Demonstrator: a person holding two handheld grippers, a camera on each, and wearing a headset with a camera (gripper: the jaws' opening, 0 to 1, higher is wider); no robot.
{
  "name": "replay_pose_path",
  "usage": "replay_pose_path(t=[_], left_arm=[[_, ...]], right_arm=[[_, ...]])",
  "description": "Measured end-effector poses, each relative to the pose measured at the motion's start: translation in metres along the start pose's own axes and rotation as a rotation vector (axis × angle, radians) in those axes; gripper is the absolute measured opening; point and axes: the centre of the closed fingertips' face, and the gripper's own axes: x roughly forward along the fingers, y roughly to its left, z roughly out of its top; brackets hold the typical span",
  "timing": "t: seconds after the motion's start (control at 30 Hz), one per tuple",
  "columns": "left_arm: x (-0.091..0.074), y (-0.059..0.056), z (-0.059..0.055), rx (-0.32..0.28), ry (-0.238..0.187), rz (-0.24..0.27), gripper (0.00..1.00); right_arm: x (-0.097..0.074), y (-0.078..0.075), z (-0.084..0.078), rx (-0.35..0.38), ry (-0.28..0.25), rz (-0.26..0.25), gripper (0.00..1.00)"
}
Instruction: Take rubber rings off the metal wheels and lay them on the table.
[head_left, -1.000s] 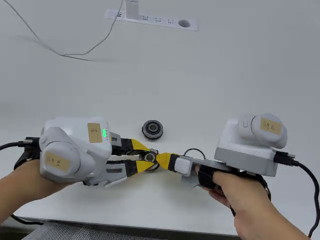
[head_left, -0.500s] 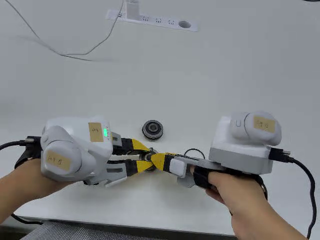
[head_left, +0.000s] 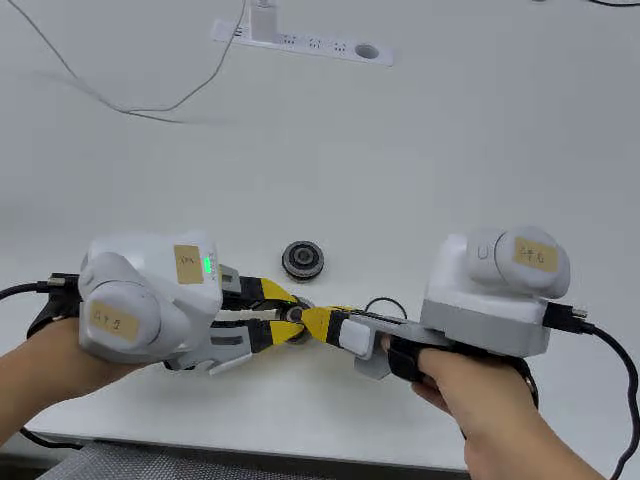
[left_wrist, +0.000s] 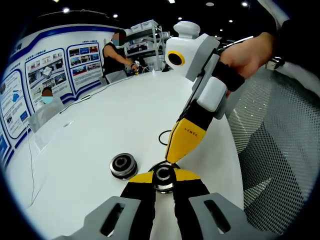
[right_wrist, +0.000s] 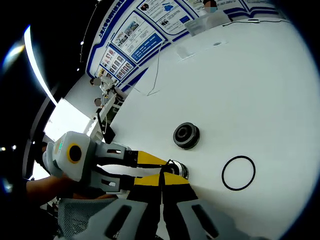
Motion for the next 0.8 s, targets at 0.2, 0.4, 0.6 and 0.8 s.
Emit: replay_pose_path(t=[0.2,0.4,0.6,0.8], left_arm=[[0.000,0.000,0.001,-0.001,0.000,0.008,0.13],[0.000,0.001,0.001,-0.013,-0.009,0.025,0.13],[0.001,0.001,0.001,-0.026,-0.007,0.018,0.13],[0.001,0.002,0.001,-0.037,-0.004,0.011,0.14]], right_arm=[[-0.001,-0.004,0.000,0.052,-0.016,-0.004,0.01],[0.002,-0.014,-0.004,0.107,-0.007,-0.027,0.01],[0.004,-0.016,-0.005,0.130,-0.010,-0.027,0.01],[0.004,-0.019,-0.005,0.155,-0.013,-0.029,0.01]])
